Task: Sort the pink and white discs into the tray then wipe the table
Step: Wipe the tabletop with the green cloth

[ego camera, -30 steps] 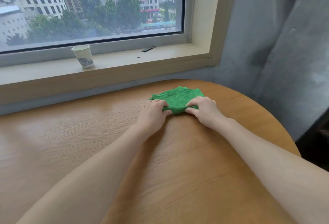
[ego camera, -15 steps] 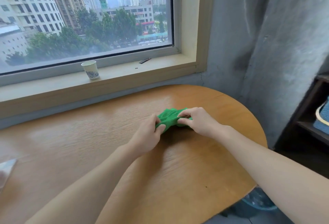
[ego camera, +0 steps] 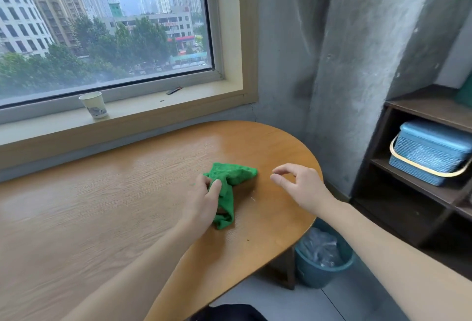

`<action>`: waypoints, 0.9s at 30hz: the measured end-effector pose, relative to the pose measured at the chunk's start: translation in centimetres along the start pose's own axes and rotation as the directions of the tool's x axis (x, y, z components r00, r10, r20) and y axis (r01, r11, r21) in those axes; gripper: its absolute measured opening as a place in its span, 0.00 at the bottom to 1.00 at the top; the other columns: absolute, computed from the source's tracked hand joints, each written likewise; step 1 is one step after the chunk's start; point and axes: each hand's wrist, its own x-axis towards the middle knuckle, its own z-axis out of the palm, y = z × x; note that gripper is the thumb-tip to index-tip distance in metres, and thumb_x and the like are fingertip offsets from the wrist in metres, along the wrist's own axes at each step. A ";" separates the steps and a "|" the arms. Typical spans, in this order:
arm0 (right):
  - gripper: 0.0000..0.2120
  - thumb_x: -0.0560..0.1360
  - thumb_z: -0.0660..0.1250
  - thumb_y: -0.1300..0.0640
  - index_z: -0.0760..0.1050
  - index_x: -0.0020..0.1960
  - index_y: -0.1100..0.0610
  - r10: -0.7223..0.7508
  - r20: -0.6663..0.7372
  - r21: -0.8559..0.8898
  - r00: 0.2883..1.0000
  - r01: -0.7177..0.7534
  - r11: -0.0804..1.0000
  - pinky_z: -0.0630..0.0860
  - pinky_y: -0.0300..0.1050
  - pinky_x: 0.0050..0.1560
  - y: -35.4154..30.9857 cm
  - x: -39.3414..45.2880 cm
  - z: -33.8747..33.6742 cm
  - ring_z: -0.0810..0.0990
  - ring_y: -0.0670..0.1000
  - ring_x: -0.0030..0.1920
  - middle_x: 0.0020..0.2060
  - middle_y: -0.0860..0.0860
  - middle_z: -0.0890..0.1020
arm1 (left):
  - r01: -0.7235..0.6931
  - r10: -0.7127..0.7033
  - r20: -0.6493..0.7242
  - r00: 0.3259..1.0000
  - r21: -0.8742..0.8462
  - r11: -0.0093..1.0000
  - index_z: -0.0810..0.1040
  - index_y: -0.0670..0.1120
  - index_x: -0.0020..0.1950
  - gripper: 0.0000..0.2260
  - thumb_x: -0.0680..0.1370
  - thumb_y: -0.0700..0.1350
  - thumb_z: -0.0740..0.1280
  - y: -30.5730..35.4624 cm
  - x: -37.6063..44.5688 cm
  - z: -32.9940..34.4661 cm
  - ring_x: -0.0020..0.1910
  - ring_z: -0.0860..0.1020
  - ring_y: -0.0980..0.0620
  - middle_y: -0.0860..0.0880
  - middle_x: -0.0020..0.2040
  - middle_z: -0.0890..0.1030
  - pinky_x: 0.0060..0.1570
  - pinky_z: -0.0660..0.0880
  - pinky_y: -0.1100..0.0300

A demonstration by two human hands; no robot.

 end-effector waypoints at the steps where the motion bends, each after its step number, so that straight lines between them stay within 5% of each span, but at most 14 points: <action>1: 0.11 0.80 0.67 0.45 0.82 0.57 0.49 0.016 -0.035 -0.015 0.999 -0.016 1.000 0.70 0.38 0.60 1.0 -0.8 -0.7 0.77 0.41 0.55 0.52 0.40 0.82 | 0.008 -0.009 -0.031 0.999 -0.016 1.000 0.70 0.47 0.48 0.13 0.83 0.56 0.60 0.1 -0.1 0.3 0.47 0.75 0.43 0.46 0.45 0.76 0.48 0.74 0.47; 5: 0.11 0.80 0.67 0.47 0.81 0.57 0.51 0.095 -0.157 -0.054 0.983 -0.105 0.993 0.70 0.39 0.58 4.7 -4.0 -2.7 0.76 0.43 0.55 0.51 0.40 0.80 | 0.072 -0.090 -0.117 0.989 -0.148 0.986 0.70 0.49 0.49 0.16 0.78 0.61 0.57 0.2 -0.1 1.4 0.48 0.77 0.41 0.44 0.47 0.76 0.52 0.75 0.37; 11: 0.11 0.80 0.67 0.46 0.81 0.58 0.50 0.193 -0.227 -0.042 0.954 -0.208 0.977 0.73 0.45 0.59 8.9 -6.6 -3.1 0.76 0.47 0.57 0.54 0.44 0.82 | 0.110 -0.151 -0.187 0.971 -0.214 0.971 0.70 0.44 0.53 0.11 0.86 0.51 0.57 0.6 1.6 2.4 0.45 0.75 0.49 0.45 0.49 0.76 0.43 0.72 0.52; 16: 0.12 0.80 0.66 0.45 0.80 0.59 0.48 0.262 -0.206 -0.007 0.943 -0.269 0.963 0.71 0.43 0.59 11.0 -7.1 -3.0 0.75 0.46 0.59 0.55 0.42 0.81 | 0.169 -0.201 -0.134 0.970 -0.222 0.960 0.71 0.45 0.53 0.13 0.85 0.54 0.58 0.9 4.0 2.8 0.47 0.77 0.47 0.45 0.50 0.78 0.48 0.74 0.48; 23: 0.11 0.80 0.66 0.45 0.79 0.60 0.48 0.286 -0.197 0.083 0.938 -0.274 0.958 0.77 0.47 0.59 12.8 -4.5 -3.2 0.78 0.45 0.57 0.55 0.43 0.81 | 0.075 -0.082 -0.107 0.991 -0.072 0.995 0.74 0.44 0.51 0.13 0.83 0.53 0.59 1.2 6.5 3.5 0.44 0.72 0.48 0.45 0.46 0.75 0.43 0.67 0.50; 27: 0.11 0.81 0.65 0.46 0.79 0.60 0.47 0.286 -0.187 0.104 0.940 -0.270 0.957 0.77 0.43 0.57 13.6 -2.3 -2.9 0.78 0.44 0.56 0.54 0.41 0.80 | -0.016 0.014 -0.076 0.997 -0.023 1.000 0.70 0.51 0.40 0.12 0.77 0.58 0.60 1.8 7.7 3.9 0.38 0.69 0.49 0.49 0.40 0.72 0.40 0.65 0.50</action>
